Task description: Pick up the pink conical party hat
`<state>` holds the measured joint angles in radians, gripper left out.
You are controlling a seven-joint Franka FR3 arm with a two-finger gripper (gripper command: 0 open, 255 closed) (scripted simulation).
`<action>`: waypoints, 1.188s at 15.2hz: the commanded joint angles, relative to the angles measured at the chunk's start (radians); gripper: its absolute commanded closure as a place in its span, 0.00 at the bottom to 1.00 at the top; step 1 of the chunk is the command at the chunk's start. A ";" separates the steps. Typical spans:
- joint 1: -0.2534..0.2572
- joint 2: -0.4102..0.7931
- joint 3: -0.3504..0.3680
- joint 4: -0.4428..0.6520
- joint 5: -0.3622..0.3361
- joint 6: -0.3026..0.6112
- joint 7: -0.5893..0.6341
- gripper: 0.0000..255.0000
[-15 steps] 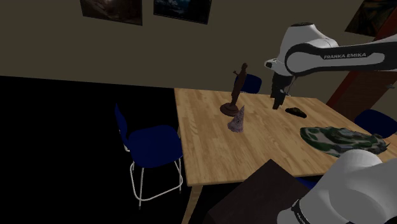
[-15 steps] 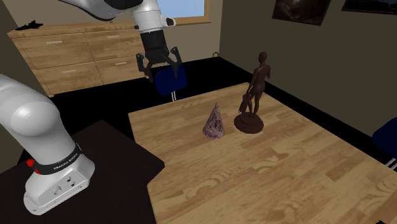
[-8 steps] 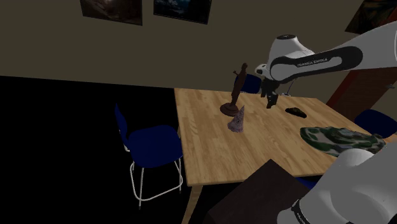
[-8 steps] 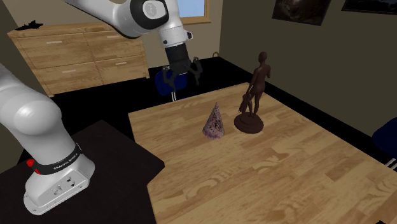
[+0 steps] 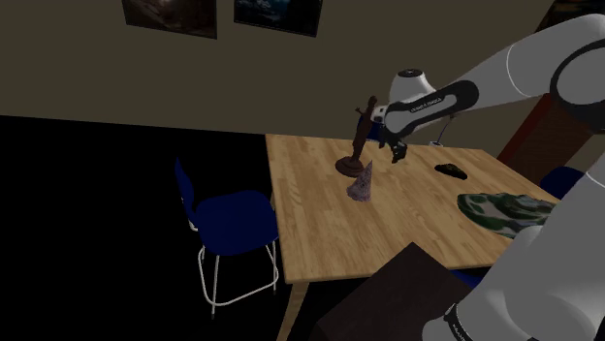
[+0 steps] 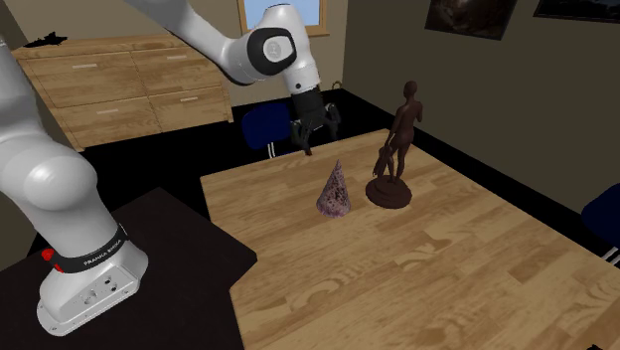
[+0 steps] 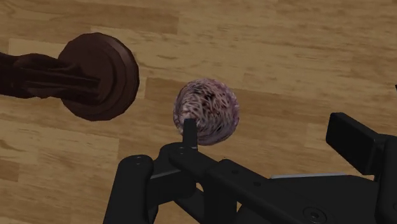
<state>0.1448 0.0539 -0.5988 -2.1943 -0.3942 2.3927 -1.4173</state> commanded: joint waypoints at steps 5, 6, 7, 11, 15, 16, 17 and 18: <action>-0.061 0.234 0.045 0.146 0.123 0.130 -0.269 0.00; -0.064 0.243 0.048 0.142 0.125 0.141 -0.267 0.00; -0.067 0.252 0.050 0.139 0.127 0.153 -0.266 0.00; -0.076 0.290 0.057 0.128 0.137 0.199 -0.260 0.00; -0.078 0.305 0.060 0.125 0.141 0.215 -0.258 1.00; -0.078 0.305 0.061 0.125 0.141 0.216 -0.257 1.00; -0.078 0.305 0.060 0.125 0.141 0.216 -0.257 1.00; -0.078 0.305 0.060 0.124 0.141 0.216 -0.257 1.00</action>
<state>0.0666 0.3583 -0.5387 -2.0699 -0.2533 2.6084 -1.6748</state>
